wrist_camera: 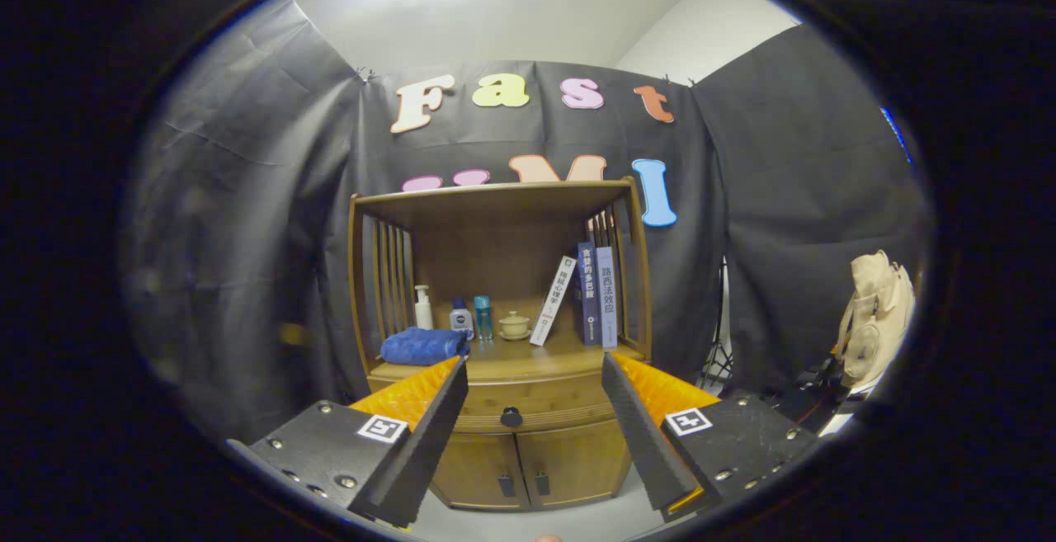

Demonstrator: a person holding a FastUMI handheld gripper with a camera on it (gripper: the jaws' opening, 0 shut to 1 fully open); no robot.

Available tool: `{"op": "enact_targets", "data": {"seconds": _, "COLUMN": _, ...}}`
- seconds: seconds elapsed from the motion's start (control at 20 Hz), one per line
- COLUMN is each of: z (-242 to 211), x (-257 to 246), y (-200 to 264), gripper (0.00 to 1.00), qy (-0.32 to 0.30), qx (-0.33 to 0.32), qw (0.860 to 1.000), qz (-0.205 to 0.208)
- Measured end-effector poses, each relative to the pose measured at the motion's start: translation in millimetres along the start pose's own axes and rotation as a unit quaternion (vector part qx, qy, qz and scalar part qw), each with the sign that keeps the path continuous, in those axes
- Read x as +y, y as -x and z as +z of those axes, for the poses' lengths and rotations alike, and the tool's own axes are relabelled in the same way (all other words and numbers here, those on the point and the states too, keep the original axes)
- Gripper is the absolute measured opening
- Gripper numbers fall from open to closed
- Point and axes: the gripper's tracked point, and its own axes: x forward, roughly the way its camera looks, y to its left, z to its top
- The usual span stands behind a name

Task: Pull open the drawer, take out the items inside it, and place them on the countertop above the cabinet.

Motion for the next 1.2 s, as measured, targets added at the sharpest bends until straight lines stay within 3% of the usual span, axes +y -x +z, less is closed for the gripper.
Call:
{"op": "enact_targets", "data": {"seconds": 0.45, "z": -58.2, "x": 17.4, "y": -42.2, "gripper": 0.98, "qy": 0.003, "qx": 0.026, "qw": 0.999, "qz": 0.024}}
{"op": "enact_targets", "data": {"seconds": 0.75, "z": -121.9, "x": 40.0, "y": -102.4, "gripper": 0.98, "qy": 0.0, "qx": 0.043, "qw": 0.998, "qz": 0.051}}
{"op": "enact_targets", "data": {"seconds": 1.2, "z": -222.6, "x": 47.7, "y": -199.3, "gripper": 0.99, "qy": 0.04, "qx": 0.127, "qw": 0.99, "qz": 0.049}}
